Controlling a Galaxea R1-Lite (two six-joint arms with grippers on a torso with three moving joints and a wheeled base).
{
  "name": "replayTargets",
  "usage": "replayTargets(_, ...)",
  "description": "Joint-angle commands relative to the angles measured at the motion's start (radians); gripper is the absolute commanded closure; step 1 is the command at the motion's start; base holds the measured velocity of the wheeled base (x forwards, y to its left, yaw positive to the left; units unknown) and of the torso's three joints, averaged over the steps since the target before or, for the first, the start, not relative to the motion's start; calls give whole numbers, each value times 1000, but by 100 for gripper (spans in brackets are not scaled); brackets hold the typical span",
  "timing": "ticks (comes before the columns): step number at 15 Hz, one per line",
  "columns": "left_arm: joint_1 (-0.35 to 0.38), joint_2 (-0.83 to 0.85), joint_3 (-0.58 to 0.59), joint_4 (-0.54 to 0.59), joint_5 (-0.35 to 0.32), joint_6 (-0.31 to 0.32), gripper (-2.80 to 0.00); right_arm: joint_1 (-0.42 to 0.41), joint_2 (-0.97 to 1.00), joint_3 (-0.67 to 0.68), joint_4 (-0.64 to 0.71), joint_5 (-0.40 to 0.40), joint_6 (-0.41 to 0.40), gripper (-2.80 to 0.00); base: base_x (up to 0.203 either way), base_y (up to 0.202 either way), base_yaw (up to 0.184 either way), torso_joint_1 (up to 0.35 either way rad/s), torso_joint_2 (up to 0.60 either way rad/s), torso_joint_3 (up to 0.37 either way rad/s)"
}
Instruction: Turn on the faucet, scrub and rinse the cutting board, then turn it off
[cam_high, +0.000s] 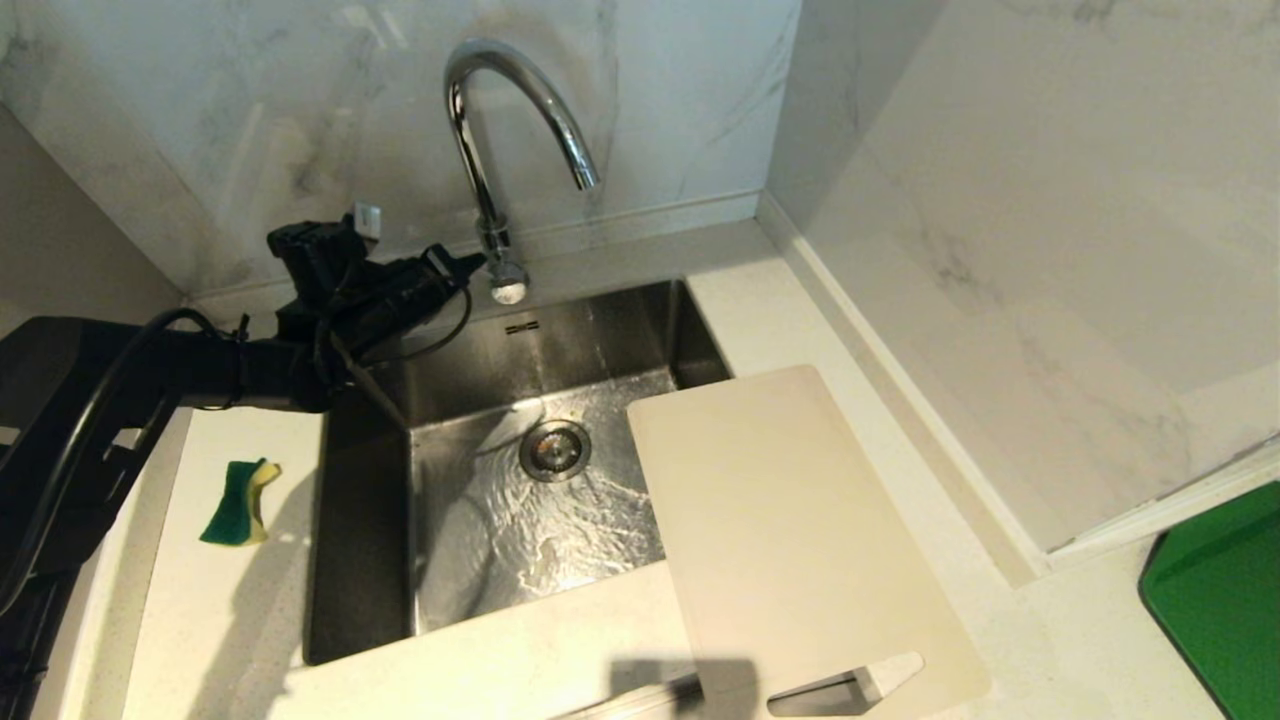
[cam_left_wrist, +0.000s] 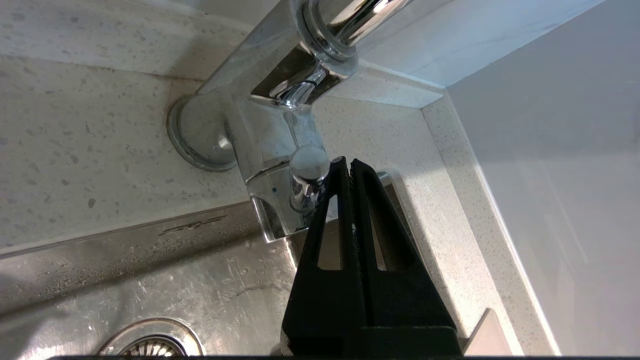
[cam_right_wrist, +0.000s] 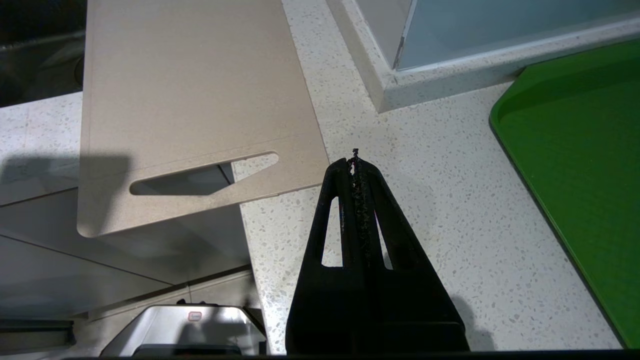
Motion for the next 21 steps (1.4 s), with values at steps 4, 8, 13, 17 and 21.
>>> replayTargets(4,1,-3,13,3,0,-4,0,0,0,0,0,0,0,0,0,0,0,0,0,0)
replayTargets(8,-21,-53,101,0,-1,-3,0,0,0,0,0,0,0,0,0,0,0,0,0,0)
replayTargets(13,-79,-253,354,-1,-7,4,0,0,0,2,-3,0,0,0,0,0,0,0,0,0)
replayTargets(17,-36,-399,490,51,-5,171,0,0,0,2,-4,0,0,0,0,0,0,0,0,0)
replayTargets(21,130,-505,471,268,10,332,0,0,0,2,-4,0,1,0,0,0,0,0,0,0)
